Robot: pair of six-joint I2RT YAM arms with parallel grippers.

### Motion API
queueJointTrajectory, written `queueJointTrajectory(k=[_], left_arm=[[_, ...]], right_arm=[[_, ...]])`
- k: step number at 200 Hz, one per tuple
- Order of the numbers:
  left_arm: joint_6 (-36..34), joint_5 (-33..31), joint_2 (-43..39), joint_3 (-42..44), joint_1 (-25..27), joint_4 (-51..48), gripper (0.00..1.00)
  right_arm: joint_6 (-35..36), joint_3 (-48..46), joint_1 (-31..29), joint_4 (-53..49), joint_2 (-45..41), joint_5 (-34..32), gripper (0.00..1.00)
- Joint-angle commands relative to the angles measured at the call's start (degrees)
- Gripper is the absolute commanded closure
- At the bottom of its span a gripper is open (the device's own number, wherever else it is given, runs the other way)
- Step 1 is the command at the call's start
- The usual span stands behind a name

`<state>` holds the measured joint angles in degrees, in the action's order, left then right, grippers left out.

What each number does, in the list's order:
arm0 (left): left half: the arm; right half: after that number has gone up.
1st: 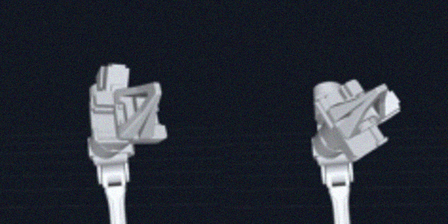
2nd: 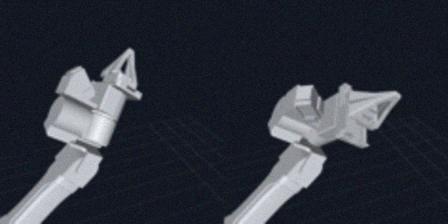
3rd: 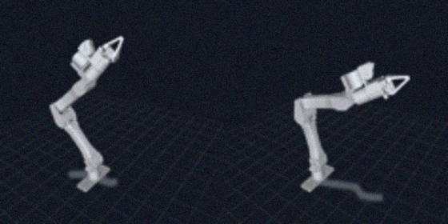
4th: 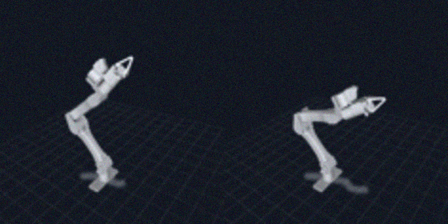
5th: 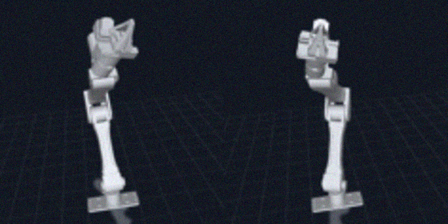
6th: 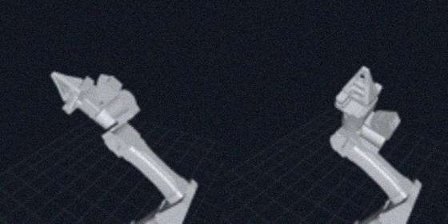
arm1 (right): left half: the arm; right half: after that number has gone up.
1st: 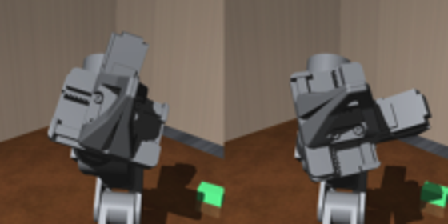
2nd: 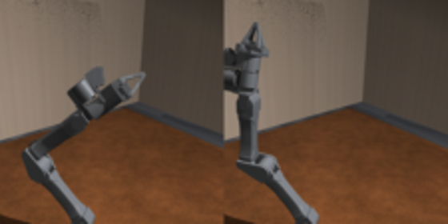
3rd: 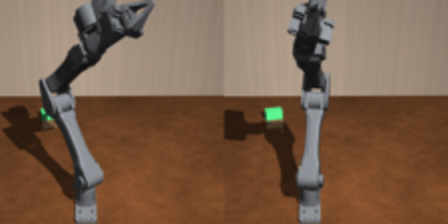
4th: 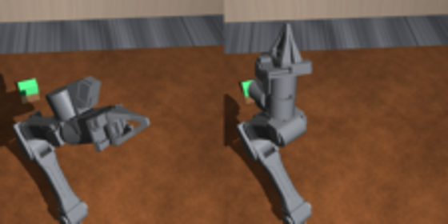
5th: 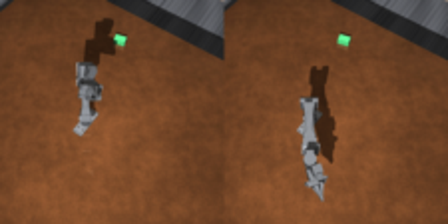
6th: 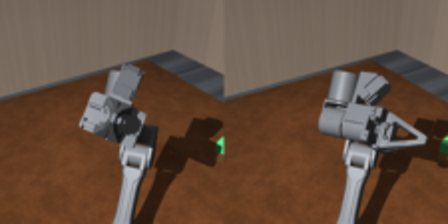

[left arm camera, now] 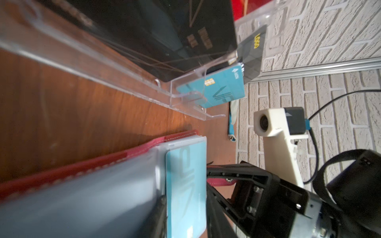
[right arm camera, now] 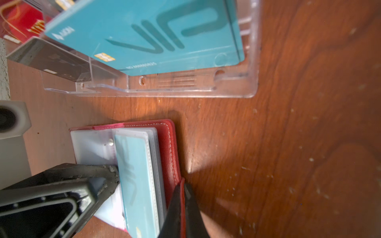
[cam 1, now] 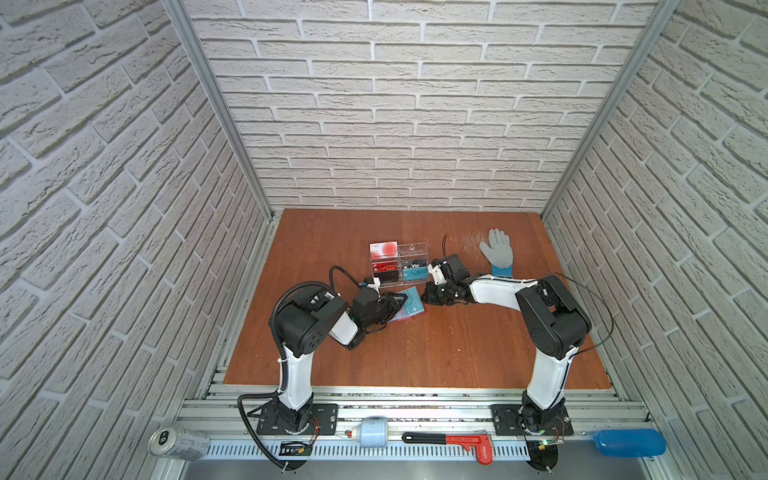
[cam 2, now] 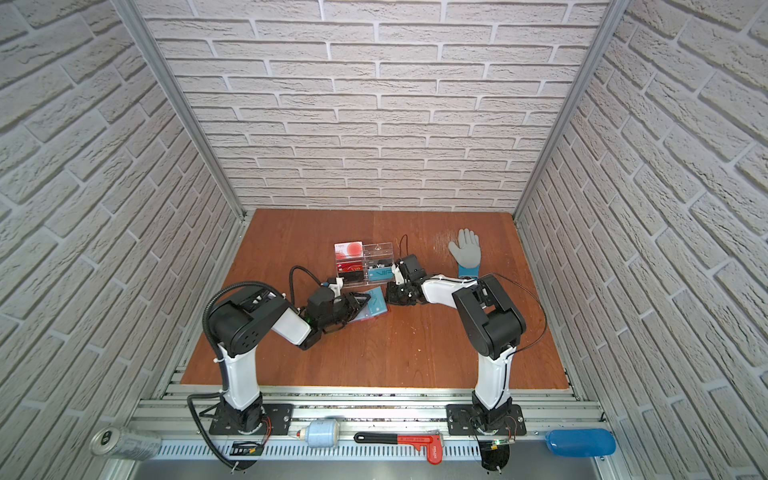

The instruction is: Take the credit cards out of the card holder

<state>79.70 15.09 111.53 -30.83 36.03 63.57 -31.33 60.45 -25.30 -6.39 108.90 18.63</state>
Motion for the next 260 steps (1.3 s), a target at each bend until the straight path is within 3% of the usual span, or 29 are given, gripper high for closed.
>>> queueJointTrajectory(k=[1, 102, 218, 260], left_arm=[[1.16, 0.01, 2.39, -1.02, 1.19, -0.99, 0.65], [1.16, 1.97, 1.79, -2.22, 3.43, 2.31, 0.63], [0.45, 7.39, 6.57, -3.91, 6.53, 16.66, 0.62], [-2.17, 7.79, 4.91, -3.8, 7.18, 15.02, 0.62]], right_arm=[[-0.31, -1.69, -0.89, -6.54, 3.07, -0.62, 0.94], [-0.22, -1.52, -0.89, -6.73, 3.25, -0.5, 0.94], [-0.13, -1.54, -0.89, -6.81, 3.32, -0.61, 0.94], [-0.22, -1.39, -0.89, -6.8, 3.56, -0.49, 0.94]])
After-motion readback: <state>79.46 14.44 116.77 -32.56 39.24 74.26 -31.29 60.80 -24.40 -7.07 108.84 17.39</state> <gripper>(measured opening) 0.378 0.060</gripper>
